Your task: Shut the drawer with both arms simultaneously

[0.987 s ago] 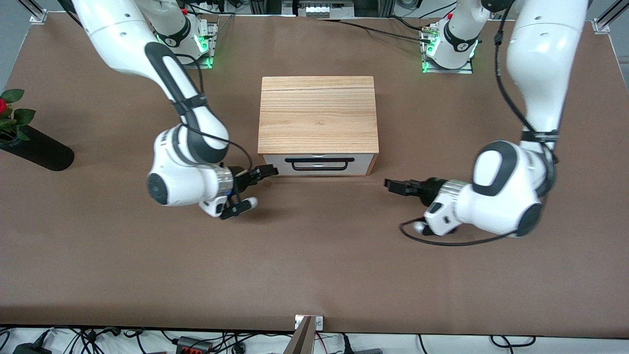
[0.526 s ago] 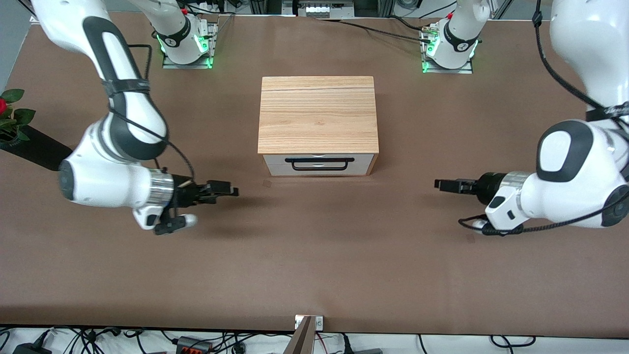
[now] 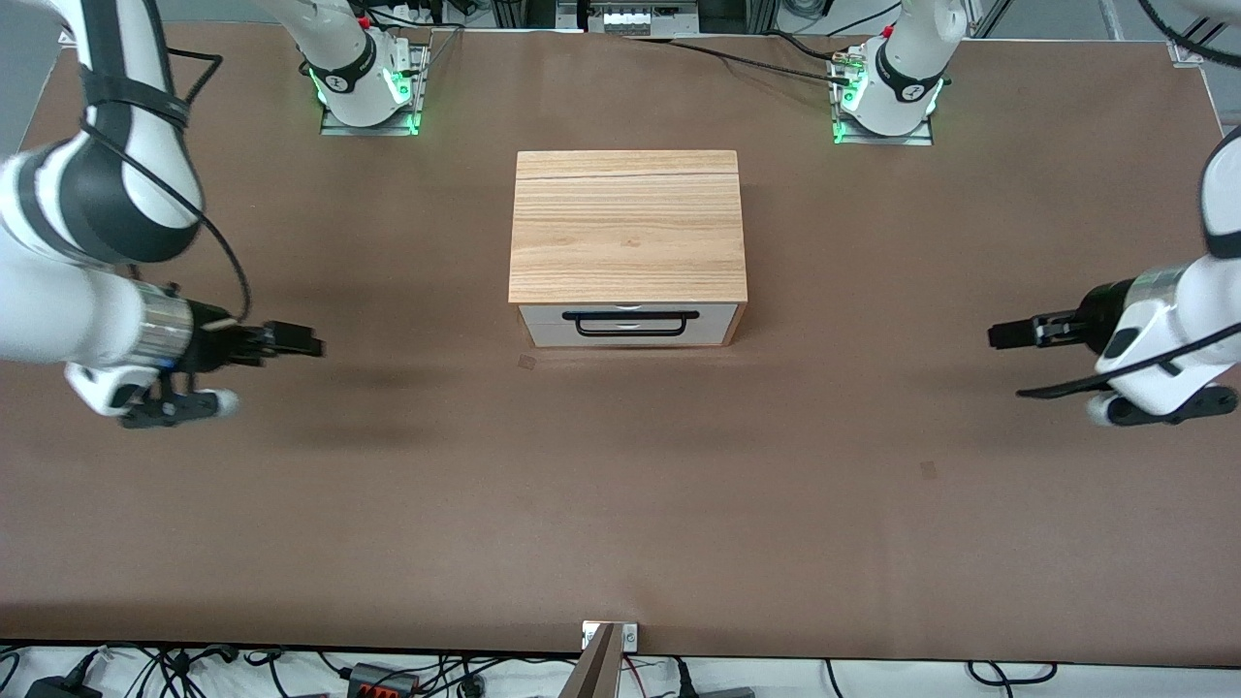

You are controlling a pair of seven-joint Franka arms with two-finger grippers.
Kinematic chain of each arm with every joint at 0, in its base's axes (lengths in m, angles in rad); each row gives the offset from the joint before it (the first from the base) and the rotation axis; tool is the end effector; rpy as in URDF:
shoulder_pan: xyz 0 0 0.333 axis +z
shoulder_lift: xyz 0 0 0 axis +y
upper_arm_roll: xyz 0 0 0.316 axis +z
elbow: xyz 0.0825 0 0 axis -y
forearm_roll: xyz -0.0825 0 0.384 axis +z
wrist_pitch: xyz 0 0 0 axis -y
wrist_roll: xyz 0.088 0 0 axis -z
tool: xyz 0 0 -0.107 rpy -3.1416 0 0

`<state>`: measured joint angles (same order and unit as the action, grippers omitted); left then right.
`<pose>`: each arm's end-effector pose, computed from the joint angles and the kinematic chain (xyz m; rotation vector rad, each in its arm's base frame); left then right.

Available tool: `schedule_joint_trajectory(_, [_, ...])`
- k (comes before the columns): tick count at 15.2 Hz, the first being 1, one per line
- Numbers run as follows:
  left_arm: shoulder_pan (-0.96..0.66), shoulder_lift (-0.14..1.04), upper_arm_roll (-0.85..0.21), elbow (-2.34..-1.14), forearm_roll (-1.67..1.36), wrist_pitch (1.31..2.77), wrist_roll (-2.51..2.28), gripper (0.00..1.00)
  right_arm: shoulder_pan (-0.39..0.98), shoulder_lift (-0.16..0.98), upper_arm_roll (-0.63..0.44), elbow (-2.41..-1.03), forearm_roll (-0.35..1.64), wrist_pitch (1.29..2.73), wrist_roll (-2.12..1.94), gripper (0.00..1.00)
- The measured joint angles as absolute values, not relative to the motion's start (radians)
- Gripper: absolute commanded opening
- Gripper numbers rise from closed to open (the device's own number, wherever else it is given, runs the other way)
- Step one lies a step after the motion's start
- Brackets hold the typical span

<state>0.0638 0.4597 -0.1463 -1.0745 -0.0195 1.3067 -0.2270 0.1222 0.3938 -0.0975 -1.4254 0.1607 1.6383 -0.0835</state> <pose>0.6548 -0.0323 0.5545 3.0621 0.2290 -0.3594 0.6563 0.0420 0.4593 -3.0011 -0.1306 0.2640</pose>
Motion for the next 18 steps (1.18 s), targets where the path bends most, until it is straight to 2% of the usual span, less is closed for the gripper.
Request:
schedule_joint_trajectory(3, [0.056, 0.401, -0.148, -1.059, -0.011, 1.292, -0.234, 1.00, 0.119, 0.391, -0.155, -1.428, 0.062, 1.612, -0.083, 1.00])
schedule_joint_trajectory(7, [0.098, 0.345, -0.144, -1.092, -0.004, 1.294, -0.235, 1.00, 0.114, 0.367, -0.237, -1.415, 0.054, 1.530, -0.083, 1.00])
schedule_joint_trajectory(9, [0.113, 0.273, -0.144, -1.220, -0.004, 1.371, -0.235, 1.00, 0.110, 0.353, -0.248, -1.389, 0.054, 1.519, -0.083, 1.00])
schedule_joint_trajectory(11, [0.114, 0.151, -0.146, -1.422, -0.004, 1.483, -0.236, 1.00, 0.112, 0.343, -0.250, -1.373, 0.054, 1.506, -0.081, 1.00])
schedule_joint_trajectory(13, [0.114, 0.037, -0.147, -1.584, -0.004, 1.523, -0.239, 1.00, 0.117, 0.334, -0.249, -1.369, 0.054, 1.504, -0.066, 1.00])
schedule_joint_trajectory(15, [0.115, -0.032, -0.147, -1.669, -0.004, 1.538, -0.239, 1.00, 0.113, 0.314, -0.236, -1.379, 0.054, 1.504, -0.060, 1.00])
schedule_joint_trajectory(18, [0.117, -0.072, -0.147, -1.720, -0.004, 1.547, -0.240, 1.00, 0.046, 0.239, -0.122, -1.433, 0.038, 1.574, -0.049, 1.00])
